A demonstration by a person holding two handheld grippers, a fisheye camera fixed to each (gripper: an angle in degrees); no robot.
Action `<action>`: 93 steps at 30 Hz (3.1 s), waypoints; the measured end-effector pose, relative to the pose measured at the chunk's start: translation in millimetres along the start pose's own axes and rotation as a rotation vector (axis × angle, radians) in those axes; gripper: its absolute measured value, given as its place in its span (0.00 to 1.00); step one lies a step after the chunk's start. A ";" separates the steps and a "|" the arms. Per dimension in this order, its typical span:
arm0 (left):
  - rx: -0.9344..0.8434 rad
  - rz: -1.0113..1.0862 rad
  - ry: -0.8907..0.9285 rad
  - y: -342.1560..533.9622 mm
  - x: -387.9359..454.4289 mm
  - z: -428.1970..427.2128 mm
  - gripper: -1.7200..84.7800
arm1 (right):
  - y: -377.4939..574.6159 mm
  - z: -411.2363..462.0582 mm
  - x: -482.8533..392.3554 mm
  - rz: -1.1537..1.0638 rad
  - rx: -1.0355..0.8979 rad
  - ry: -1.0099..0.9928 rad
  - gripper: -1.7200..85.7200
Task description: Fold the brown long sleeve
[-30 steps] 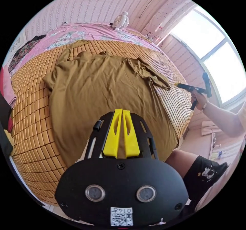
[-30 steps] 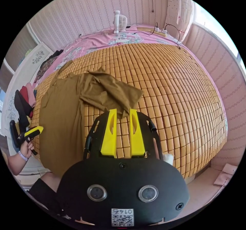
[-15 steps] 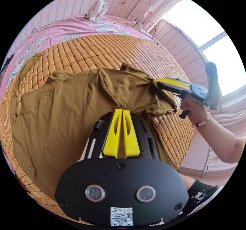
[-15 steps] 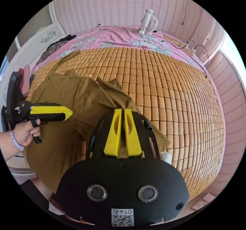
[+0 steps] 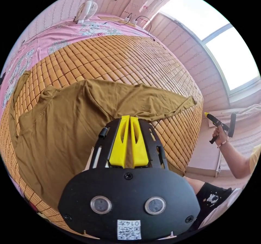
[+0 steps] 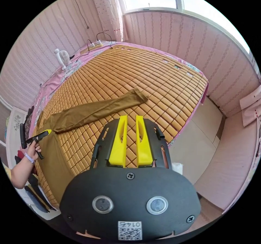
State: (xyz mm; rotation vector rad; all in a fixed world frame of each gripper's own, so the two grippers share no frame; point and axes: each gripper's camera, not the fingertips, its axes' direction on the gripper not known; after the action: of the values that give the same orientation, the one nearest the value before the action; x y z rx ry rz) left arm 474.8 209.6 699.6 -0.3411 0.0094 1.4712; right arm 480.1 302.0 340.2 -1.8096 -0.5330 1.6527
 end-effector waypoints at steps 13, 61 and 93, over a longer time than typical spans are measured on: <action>-0.149 0.167 0.013 -67.0 69.0 44.3 0.01 | -85.0 65.2 -13.3 0.058 -0.050 -0.028 0.06; 0.048 -0.224 -0.104 -84.9 -43.4 -27.3 0.01 | -50.9 61.1 1.4 0.063 -0.113 0.209 0.03; 0.069 -0.173 0.028 139.6 12.3 -94.0 0.01 | -87.0 158.7 -163.5 -0.138 0.021 0.238 0.03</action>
State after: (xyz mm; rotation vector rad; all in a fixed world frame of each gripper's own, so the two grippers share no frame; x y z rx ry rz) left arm 359.1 208.3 576.8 -0.2986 0.0515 1.2921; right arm 311.7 283.6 515.7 -1.8777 -0.5196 1.3255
